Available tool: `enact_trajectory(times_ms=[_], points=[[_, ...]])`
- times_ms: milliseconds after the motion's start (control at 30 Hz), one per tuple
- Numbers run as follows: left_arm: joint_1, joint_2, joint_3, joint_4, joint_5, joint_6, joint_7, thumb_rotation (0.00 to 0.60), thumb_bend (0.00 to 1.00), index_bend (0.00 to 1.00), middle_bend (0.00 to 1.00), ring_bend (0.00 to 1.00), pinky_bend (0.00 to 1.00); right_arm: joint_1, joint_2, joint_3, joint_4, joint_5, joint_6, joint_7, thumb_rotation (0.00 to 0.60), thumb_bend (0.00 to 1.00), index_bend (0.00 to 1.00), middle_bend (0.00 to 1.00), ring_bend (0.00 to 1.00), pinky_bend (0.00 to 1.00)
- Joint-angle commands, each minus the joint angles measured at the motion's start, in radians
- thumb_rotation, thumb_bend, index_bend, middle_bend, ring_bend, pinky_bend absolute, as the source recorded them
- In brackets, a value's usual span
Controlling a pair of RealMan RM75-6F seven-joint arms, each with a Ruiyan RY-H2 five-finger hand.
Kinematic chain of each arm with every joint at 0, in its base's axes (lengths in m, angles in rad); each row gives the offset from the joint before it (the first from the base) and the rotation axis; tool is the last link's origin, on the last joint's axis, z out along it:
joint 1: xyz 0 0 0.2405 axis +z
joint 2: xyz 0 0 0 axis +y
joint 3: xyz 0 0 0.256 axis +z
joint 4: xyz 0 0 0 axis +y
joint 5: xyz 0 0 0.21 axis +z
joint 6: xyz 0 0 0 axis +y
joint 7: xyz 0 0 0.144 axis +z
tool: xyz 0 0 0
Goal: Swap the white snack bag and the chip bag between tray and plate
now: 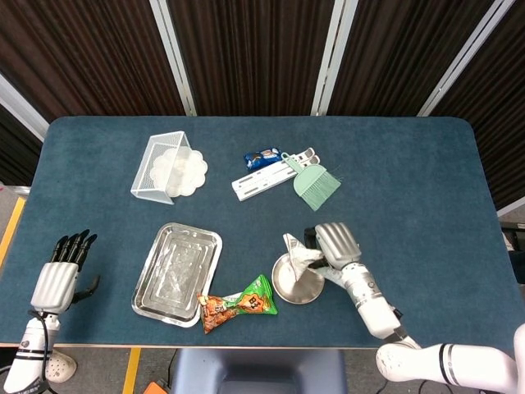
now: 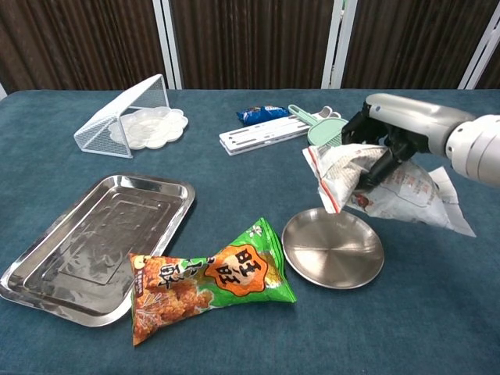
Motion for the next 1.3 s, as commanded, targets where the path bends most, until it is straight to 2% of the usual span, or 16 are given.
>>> enact_trajectory(times_ms=[33, 133, 200, 300, 433, 467, 567, 767, 900, 967, 1100, 1200, 1300], points=[[0.001, 0.004, -0.001, -0.003, 0.002, 0.004, -0.007, 0.600, 0.40, 0.00, 0.00, 0.00, 0.00, -0.026, -0.037, -0.026, 0.041, -0.028, -0.020, 0.059, 0.600, 0.32, 0.86, 0.75, 0.72, 0.89], [0.004, 0.010, -0.004, -0.003, 0.000, 0.010, -0.016, 0.600, 0.40, 0.00, 0.00, 0.00, 0.00, -0.031, -0.059, -0.027, 0.057, -0.041, -0.032, 0.083, 0.600, 0.32, 0.84, 0.75, 0.70, 0.88], [0.004, 0.014, -0.005, -0.003, 0.000, 0.010, -0.023, 0.600, 0.39, 0.00, 0.00, 0.00, 0.00, -0.029, -0.071, -0.029, 0.068, -0.045, -0.040, 0.079, 0.600, 0.32, 0.79, 0.75, 0.67, 0.86], [0.005, 0.017, -0.004, -0.003, 0.002, 0.011, -0.029, 0.600, 0.39, 0.00, 0.00, 0.00, 0.00, -0.024, -0.077, -0.031, 0.073, -0.052, -0.077, 0.101, 0.600, 0.32, 0.59, 0.65, 0.55, 0.75], [0.006, 0.020, -0.004, -0.006, 0.000, 0.009, -0.030, 0.600, 0.39, 0.00, 0.00, 0.00, 0.00, -0.010, -0.064, -0.032, 0.079, -0.051, -0.138, 0.124, 0.600, 0.32, 0.25, 0.42, 0.35, 0.58], [0.007, 0.021, -0.004, -0.008, 0.001, 0.011, -0.030, 0.600, 0.39, 0.00, 0.00, 0.00, 0.00, -0.009, -0.060, -0.030, 0.078, -0.050, -0.146, 0.130, 0.600, 0.31, 0.14, 0.35, 0.28, 0.51], [0.008, 0.024, -0.003, -0.012, 0.002, 0.012, -0.027, 0.600, 0.40, 0.00, 0.00, 0.00, 0.00, -0.011, -0.045, -0.018, 0.069, -0.056, -0.161, 0.164, 0.600, 0.27, 0.01, 0.23, 0.17, 0.40], [0.008, 0.032, 0.001, -0.026, 0.011, 0.014, -0.026, 0.600, 0.39, 0.00, 0.00, 0.00, 0.00, -0.048, 0.043, -0.014, 0.000, -0.138, -0.153, 0.262, 0.600, 0.20, 0.00, 0.12, 0.06, 0.27], [0.005, 0.030, 0.000, -0.018, -0.003, -0.007, -0.016, 0.600, 0.39, 0.00, 0.00, 0.00, 0.00, -0.100, 0.119, -0.037, -0.032, -0.263, -0.122, 0.378, 0.600, 0.17, 0.00, 0.09, 0.02, 0.25], [0.002, 0.034, 0.003, -0.027, 0.001, -0.014, -0.025, 0.600, 0.39, 0.00, 0.00, 0.00, 0.01, -0.144, 0.154, -0.066, -0.037, -0.357, -0.072, 0.454, 0.600, 0.16, 0.00, 0.07, 0.01, 0.25], [-0.006, 0.064, 0.040, -0.092, 0.057, -0.025, -0.135, 0.600, 0.39, 0.00, 0.00, 0.00, 0.01, -0.267, 0.200, -0.168, 0.019, -0.584, 0.127, 0.543, 0.600, 0.16, 0.00, 0.04, 0.00, 0.22], [-0.035, 0.091, 0.073, -0.142, 0.118, -0.058, -0.180, 0.600, 0.39, 0.00, 0.00, 0.00, 0.01, -0.359, 0.209, -0.223, 0.096, -0.654, 0.263, 0.548, 0.600, 0.16, 0.00, 0.03, 0.00, 0.18], [-0.079, 0.094, 0.087, -0.178, 0.166, -0.105, -0.113, 0.600, 0.39, 0.00, 0.00, 0.00, 0.02, -0.434, 0.202, -0.244, 0.187, -0.666, 0.363, 0.560, 0.600, 0.16, 0.00, 0.02, 0.00, 0.16]])
